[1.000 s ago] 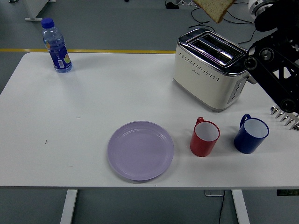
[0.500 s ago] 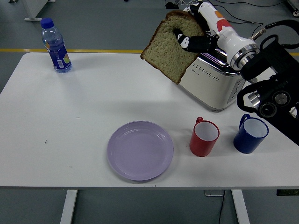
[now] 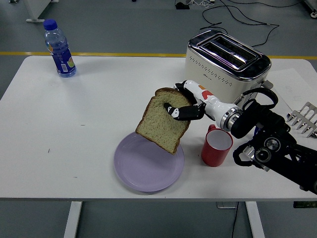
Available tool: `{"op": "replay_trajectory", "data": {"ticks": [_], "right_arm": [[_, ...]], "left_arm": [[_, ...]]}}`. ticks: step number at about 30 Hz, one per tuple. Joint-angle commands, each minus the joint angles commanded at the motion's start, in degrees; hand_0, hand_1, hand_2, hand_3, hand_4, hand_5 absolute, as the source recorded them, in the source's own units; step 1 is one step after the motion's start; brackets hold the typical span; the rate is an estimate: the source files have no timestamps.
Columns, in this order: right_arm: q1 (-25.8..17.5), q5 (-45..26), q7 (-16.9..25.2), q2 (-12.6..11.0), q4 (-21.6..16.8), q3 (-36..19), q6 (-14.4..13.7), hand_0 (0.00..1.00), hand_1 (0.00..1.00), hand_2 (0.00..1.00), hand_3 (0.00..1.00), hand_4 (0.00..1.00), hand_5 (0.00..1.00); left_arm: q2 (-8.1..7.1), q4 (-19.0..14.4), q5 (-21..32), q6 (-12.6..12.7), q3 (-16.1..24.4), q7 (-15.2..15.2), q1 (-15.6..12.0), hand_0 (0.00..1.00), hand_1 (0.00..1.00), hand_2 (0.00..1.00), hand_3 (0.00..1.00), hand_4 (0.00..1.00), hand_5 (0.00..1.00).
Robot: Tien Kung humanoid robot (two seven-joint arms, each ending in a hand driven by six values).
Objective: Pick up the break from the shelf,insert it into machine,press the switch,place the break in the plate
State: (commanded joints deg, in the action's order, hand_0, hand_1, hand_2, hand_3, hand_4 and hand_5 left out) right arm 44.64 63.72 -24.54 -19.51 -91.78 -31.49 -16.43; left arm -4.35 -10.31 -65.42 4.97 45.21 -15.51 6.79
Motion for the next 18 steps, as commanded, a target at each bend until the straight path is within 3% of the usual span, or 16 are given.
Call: {"op": "replay_trajectory", "data": {"ticks": [9,18], "right_arm": [[-1.80,-2.55,0.97,2.74,2.23,3.19,-0.96,0.125,0.183,0.297,0.459,0.369,0.002],[-1.85,-4.98,2.88,7.69,8.10,6.82,-1.36,0.115,0.182,0.295,0.457,0.359,0.002]], "left_arm": [[0.04,0.00,0.28,-0.01,-0.27,-0.03,0.06,0.655,0.593,0.590,0.598,0.329,0.936],[0.18,0.00,0.55,-0.01,-0.51,-0.07,0.05,0.655,0.592,0.589,0.599,0.329,0.936]]}}
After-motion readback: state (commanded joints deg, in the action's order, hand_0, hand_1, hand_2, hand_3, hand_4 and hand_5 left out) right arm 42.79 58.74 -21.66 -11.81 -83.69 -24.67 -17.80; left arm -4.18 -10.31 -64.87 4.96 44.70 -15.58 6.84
